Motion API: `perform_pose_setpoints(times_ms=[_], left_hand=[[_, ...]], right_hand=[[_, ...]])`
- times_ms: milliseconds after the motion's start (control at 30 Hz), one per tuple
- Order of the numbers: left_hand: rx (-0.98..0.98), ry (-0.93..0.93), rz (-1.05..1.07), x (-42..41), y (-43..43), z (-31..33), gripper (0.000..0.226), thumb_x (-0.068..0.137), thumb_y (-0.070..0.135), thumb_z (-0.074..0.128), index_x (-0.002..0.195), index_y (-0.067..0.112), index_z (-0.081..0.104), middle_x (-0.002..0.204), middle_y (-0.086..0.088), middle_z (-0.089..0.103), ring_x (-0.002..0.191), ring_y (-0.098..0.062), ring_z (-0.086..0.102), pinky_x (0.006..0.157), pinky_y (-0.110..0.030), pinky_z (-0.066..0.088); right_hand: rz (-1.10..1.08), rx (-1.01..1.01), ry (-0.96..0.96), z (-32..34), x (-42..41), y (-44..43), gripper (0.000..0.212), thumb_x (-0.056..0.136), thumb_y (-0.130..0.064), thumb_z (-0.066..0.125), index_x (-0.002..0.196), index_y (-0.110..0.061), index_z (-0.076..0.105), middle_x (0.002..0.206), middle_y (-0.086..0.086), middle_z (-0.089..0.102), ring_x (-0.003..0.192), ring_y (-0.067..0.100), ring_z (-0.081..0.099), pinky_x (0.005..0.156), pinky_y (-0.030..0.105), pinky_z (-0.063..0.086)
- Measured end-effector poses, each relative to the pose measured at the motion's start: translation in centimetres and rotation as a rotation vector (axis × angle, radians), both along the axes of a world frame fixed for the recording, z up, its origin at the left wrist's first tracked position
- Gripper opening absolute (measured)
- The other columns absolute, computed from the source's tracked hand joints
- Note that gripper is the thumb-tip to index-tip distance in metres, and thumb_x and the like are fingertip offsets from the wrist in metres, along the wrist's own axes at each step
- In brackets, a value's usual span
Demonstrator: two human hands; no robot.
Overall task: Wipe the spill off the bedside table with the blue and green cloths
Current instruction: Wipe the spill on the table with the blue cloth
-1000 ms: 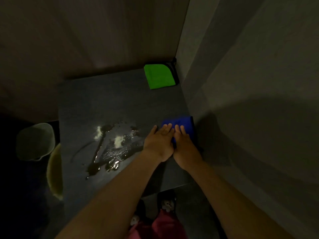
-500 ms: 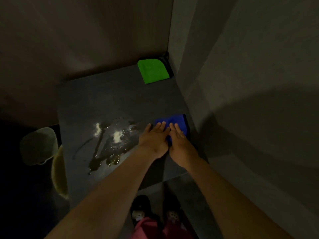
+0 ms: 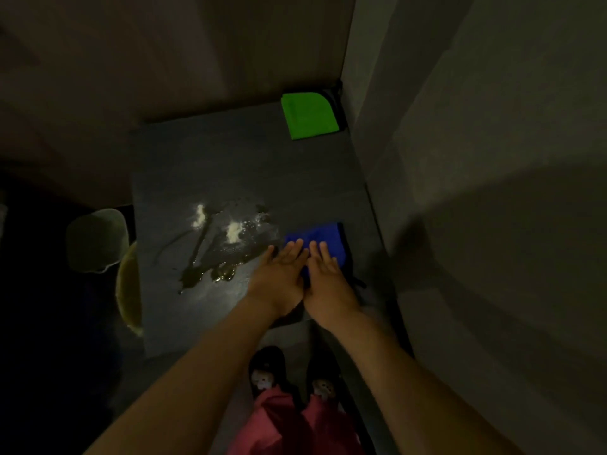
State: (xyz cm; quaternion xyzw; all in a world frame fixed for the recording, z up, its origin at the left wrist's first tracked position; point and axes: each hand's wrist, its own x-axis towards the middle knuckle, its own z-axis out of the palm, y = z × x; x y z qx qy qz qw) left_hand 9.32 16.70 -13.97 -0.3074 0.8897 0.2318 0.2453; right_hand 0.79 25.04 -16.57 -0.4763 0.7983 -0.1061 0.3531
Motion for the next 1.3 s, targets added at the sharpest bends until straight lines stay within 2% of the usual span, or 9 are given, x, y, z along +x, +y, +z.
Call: perform_pose_setpoints(times_ms=[100, 367, 500, 600, 733, 867, 1000, 1167, 1300], left_hand=[[-0.021, -0.041, 0.02, 2.1, -0.1, 0.4, 0.058, 0.099, 0.036, 0.027, 0.151, 0.025, 0.004, 0.161, 0.001, -0.002, 0.148, -0.013, -0.002, 0.118, -0.037, -0.008], [0.002, -0.031, -0.039, -2.3, 1.7, 0.4, 0.058, 0.098, 0.037, 0.026, 0.151, 0.023, 0.005, 0.161, -0.003, -0.003, 0.148, -0.016, -0.003, 0.121, -0.042, -0.003], [0.017, 0.02, -0.061, -5.4, 4.3, 0.1, 0.059, 0.097, 0.035, 0.027, 0.151, 0.023, 0.006, 0.161, -0.002, -0.003, 0.148, -0.016, -0.003, 0.121, -0.042, -0.002], [0.017, 0.044, -0.074, -6.3, 5.3, -0.3, 0.058, 0.098, 0.035, 0.026, 0.151, 0.023, 0.006, 0.161, -0.001, -0.003, 0.148, -0.015, -0.004, 0.121, -0.042, -0.002], [0.026, 0.059, -0.092, -4.2, 5.1, -0.5, 0.058, 0.098, 0.033, 0.026, 0.151, 0.024, 0.006, 0.161, 0.001, -0.002, 0.148, -0.012, -0.004, 0.121, -0.041, -0.005], [0.05, 0.013, -0.096, 0.6, 3.9, -0.2, 0.06, 0.097, 0.033, 0.029, 0.151, 0.025, 0.004, 0.161, 0.002, -0.004, 0.147, -0.01, -0.006, 0.121, -0.039, -0.007], [0.016, -0.042, -0.091, 3.9, 2.9, 0.4, 0.062, 0.097, 0.037, 0.03, 0.151, 0.027, 0.001, 0.161, 0.003, -0.005, 0.147, -0.01, -0.006, 0.118, -0.037, -0.01], [0.005, -0.05, -0.089, 2.4, 3.8, 0.4, 0.059, 0.098, 0.038, 0.026, 0.151, 0.024, 0.001, 0.16, -0.001, -0.008, 0.147, -0.014, -0.008, 0.119, -0.037, -0.009], [0.031, 0.014, -0.103, -1.6, 6.2, -0.2, 0.061, 0.097, 0.037, 0.029, 0.151, 0.024, 0.004, 0.161, -0.001, -0.005, 0.148, -0.015, -0.006, 0.121, -0.04, -0.005]], right_hand=[[0.061, -0.001, -0.016, 0.2, 1.6, -0.3, 0.071, 0.092, -0.01, 0.042, 0.15, -0.013, 0.001, 0.16, 0.003, -0.007, 0.145, 0.015, -0.016, 0.12, 0.035, -0.007], [-0.045, -0.022, -0.009, 0.6, -2.5, 2.5, 0.074, 0.093, -0.004, 0.042, 0.15, -0.019, -0.002, 0.159, -0.006, -0.008, 0.131, -0.001, -0.02, 0.109, 0.023, -0.008], [-0.065, 0.001, 0.05, 0.5, -5.2, 5.3, 0.071, 0.094, -0.009, 0.047, 0.15, -0.013, 0.003, 0.16, 0.002, -0.002, 0.145, 0.011, -0.009, 0.116, 0.028, 0.0], [-0.127, 0.044, 0.046, 0.4, -5.6, 6.3, 0.075, 0.096, -0.018, 0.049, 0.15, -0.015, -0.003, 0.16, 0.003, -0.003, 0.146, 0.013, -0.007, 0.118, 0.032, 0.006], [-0.185, -0.009, 0.016, 0.4, -2.8, 6.4, 0.073, 0.096, -0.016, 0.048, 0.15, -0.016, 0.0, 0.156, -0.004, -0.008, 0.136, 0.008, -0.013, 0.115, 0.032, 0.001], [-0.109, 0.018, 0.019, 0.2, 1.8, 5.4, 0.074, 0.093, -0.01, 0.046, 0.15, -0.017, 0.0, 0.147, -0.01, -0.023, 0.132, 0.007, -0.026, 0.111, 0.03, -0.014], [-0.011, 0.042, 0.022, 0.0, 4.5, 4.2, 0.075, 0.092, -0.01, 0.045, 0.15, -0.017, -0.002, 0.158, -0.001, -0.016, 0.139, 0.011, -0.025, 0.12, 0.037, -0.008], [-0.056, 0.009, 0.003, -0.2, 3.1, 5.2, 0.077, 0.092, -0.009, 0.045, 0.148, -0.023, -0.006, 0.151, -0.014, -0.017, 0.134, 0.003, -0.024, 0.114, 0.028, -0.011], [-0.187, 0.017, 0.001, -0.6, -0.6, 7.9, 0.075, 0.094, -0.015, 0.047, 0.15, -0.024, -0.002, 0.152, -0.013, -0.014, 0.141, 0.008, -0.01, 0.115, 0.029, 0.003]])
